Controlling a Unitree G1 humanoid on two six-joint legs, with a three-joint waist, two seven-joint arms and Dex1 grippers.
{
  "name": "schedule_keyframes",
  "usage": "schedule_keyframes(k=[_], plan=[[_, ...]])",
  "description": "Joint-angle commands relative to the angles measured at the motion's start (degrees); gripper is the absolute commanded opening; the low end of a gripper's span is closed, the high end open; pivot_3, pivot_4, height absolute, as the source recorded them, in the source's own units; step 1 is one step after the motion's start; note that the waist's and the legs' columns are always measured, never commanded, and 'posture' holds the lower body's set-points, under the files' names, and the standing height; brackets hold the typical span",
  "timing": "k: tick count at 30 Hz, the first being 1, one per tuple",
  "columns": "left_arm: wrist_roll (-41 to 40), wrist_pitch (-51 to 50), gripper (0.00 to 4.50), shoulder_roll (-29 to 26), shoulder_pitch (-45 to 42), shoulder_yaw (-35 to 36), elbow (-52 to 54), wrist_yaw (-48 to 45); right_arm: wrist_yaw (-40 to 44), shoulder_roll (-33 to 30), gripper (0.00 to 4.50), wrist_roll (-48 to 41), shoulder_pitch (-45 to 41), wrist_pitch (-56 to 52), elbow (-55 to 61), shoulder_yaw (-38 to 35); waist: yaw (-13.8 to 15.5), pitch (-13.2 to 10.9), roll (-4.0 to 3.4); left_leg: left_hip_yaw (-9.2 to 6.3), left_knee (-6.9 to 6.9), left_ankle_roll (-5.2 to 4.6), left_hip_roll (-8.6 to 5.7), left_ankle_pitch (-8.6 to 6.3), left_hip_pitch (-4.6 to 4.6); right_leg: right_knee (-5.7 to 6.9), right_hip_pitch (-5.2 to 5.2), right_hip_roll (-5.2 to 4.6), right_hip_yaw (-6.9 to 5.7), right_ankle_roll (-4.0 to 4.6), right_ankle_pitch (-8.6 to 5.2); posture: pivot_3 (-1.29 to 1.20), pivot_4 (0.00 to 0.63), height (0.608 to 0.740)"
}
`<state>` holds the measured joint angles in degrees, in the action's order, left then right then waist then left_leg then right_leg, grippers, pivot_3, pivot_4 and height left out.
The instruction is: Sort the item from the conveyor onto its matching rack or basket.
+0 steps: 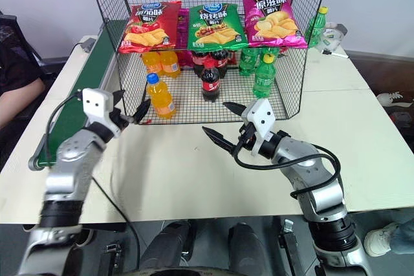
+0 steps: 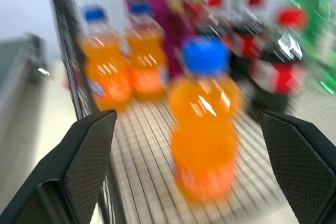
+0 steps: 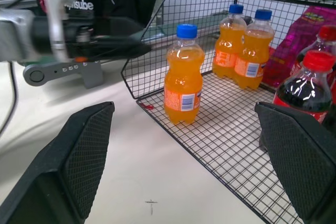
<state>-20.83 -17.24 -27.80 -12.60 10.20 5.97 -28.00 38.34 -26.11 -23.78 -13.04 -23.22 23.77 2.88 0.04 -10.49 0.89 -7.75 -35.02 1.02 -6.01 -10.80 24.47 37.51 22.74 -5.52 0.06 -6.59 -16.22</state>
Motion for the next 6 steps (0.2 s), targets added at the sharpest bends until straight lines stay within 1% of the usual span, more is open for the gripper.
schedule_keyframes(k=[1, 4, 6], plan=[[-4.26, -3.89, 4.47, -4.7, 2.58, 4.96, 5.41, -3.8, 1.08, -0.89, 4.5, -0.68, -1.19, 1.12, 0.6, -1.44, 0.01, -0.01, -0.03, 0.0, 0.01, 0.0, 0.0, 0.0, -0.01, 0.0, 0.0, -0.02, 0.0, 0.0, 0.0, 0.0, 0.15, 0.74], [-5.85, -5.47, 4.47, -7.74, 5.24, 7.99, 6.74, -5.48, 1.66, -1.06, 4.5, -0.49, -1.82, 1.39, -0.36, -1.57, 0.43, -0.01, -0.03, -0.01, 0.01, 0.0, 0.0, -0.01, -0.01, -0.03, 0.1, -0.04, 0.01, 0.11, -0.06, 0.0, 0.15, 0.74], [-6.74, -6.21, 4.47, -8.79, 6.95, 9.26, 7.59, -6.6, 1.89, -1.09, 4.5, -0.43, -2.11, 1.45, -0.71, -1.67, 0.47, -0.01, -0.04, -0.01, 0.0, 0.0, 0.0, -0.01, -0.01, -0.09, 0.16, -0.05, 0.04, 0.18, -0.1, 0.0, 0.15, 0.74]])
